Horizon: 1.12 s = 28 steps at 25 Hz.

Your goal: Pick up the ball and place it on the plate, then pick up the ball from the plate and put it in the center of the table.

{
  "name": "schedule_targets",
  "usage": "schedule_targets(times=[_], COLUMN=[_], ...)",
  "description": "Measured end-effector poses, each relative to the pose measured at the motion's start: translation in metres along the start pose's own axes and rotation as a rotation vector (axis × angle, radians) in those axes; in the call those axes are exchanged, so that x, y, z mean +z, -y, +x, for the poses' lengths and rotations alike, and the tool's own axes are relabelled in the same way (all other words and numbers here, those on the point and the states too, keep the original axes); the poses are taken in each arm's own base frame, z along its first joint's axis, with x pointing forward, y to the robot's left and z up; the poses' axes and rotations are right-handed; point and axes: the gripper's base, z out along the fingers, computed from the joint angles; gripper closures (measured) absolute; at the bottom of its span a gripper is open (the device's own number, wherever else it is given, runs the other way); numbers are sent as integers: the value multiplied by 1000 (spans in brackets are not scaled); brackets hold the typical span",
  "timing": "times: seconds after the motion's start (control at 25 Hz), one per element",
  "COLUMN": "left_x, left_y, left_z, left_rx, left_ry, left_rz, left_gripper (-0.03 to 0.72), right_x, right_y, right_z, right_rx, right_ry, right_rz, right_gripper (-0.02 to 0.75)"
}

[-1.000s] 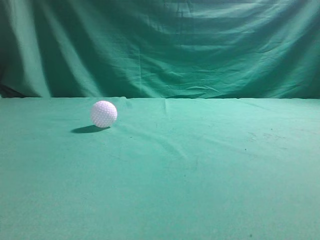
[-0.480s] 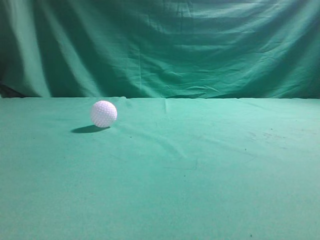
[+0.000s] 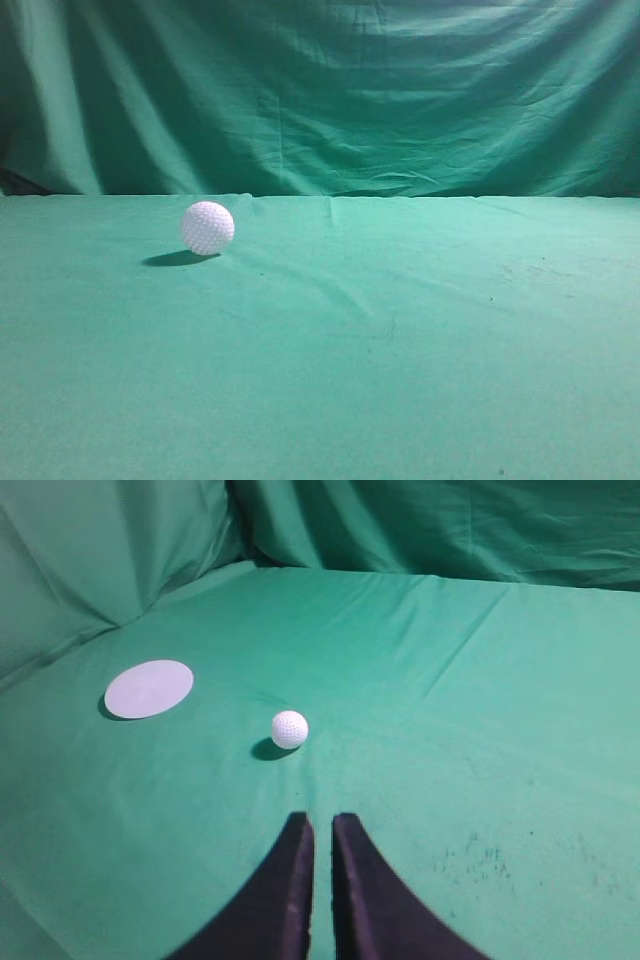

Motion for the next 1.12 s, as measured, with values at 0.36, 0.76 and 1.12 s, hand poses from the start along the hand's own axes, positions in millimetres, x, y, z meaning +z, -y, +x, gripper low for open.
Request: schedule_targets(times=[0.36,0.76,1.12], left_x=[0,0,0], left_y=[0,0,0], left_z=[0,0,0], left_rx=[0,0,0], left_ry=[0,0,0], left_rz=[0,0,0], left_gripper=[688,688,688], right_x=[11,5,6], right_y=[11,38,44], right_z=[20,76,94], right_rx=[-80,-14,17], right_ry=[35,200,100], right_rz=[124,525,602], right_gripper=[658,658,658])
